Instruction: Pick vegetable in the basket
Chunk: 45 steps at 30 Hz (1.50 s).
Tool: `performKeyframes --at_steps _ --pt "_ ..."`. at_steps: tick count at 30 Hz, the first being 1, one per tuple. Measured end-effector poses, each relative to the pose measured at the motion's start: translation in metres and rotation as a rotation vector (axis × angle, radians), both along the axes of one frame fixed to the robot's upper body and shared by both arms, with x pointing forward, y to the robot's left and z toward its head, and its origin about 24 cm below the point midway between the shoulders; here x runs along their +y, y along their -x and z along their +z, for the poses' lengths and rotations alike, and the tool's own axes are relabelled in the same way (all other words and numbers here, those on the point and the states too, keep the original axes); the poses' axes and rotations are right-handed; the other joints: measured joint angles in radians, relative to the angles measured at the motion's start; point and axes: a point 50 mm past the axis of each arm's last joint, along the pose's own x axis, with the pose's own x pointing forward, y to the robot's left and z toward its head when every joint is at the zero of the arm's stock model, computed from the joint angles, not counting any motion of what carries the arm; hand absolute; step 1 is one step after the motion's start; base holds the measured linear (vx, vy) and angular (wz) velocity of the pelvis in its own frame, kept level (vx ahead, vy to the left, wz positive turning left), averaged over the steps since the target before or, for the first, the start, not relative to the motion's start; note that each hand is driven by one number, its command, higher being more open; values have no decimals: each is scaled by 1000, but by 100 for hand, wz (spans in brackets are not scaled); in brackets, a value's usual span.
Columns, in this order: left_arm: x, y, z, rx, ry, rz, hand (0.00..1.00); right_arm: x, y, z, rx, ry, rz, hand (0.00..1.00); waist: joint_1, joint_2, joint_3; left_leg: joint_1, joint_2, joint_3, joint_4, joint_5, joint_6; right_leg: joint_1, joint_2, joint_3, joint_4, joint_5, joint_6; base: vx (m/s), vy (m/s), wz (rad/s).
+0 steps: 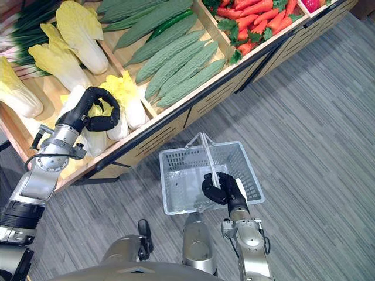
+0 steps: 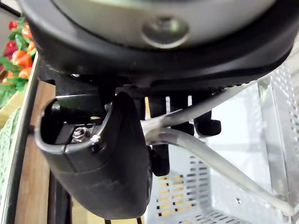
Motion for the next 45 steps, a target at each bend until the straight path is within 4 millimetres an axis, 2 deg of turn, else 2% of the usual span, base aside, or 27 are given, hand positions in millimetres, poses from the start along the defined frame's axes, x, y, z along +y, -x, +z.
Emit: performKeyframes --at_steps 15,22,25,26,27,28,29,34,40,45 --pt "0 9 -6 2 39 -26 0 4 0 0 1 -8 26 0 -18 10 -5 30 -15 2 -24 5 4 1 -8 -26 37 -4 -6 22 -12 -1" --pt "2 11 -5 22 80 -38 0 -9 10 3 -1 13 -22 0 -22 52 -26 56 -17 -10 -32 5 4 22 -13 -80 55 -5 -6 51 -16 5" --pt "1 13 4 -9 99 -45 0 -17 12 8 -12 43 -29 0 -22 59 -30 47 -35 -14 15 5 3 28 -34 -82 71 -6 -6 40 35 7" --pt "0 12 10 -28 127 -58 0 -21 13 9 -13 54 -35 0 -28 49 -31 -3 -52 -17 123 2 -5 39 -76 -82 67 -5 -7 -4 122 39" --pt "-2 13 19 -64 135 -73 0 -24 10 11 -26 55 -51 0 -29 39 -33 -56 -40 -4 117 -40 58 43 -108 -84 62 -5 -6 -32 125 45" --pt "-2 14 23 -81 141 -84 0 -28 13 11 -18 63 -62 0 -31 58 -42 -47 -5 0 13 -3 59 40 -96 -103 63 -6 -5 -38 120 19" --pt "0 15 26 -97 152 -82 0 -28 13 6 -1 52 -75 0 -18 39 -52 -28 -23 29 -18 60 57 31 -103 -106 77 -14 10 -20 52 6" --pt "11 18 37 -128 125 -61 0 -26 18 3 18 40 -71 0 -15 40 -65 -12 -22 14 -24 61 54 38 -101 -122 104 -18 16 -4 22 5" --pt "9 19 39 -128 146 -84 0 -31 27 0 44 48 -85 0 -19 56 -96 36 6 13 -72 67 40 63 -67 -134 103 -23 18 -6 -56 -6" --pt "4 22 45 -155 146 -108 0 -35 37 -4 74 51 -101 0 -20 56 -135 50 8 8 -92 78 29 71 -65 -137 103 -38 12 -10 -29 2"
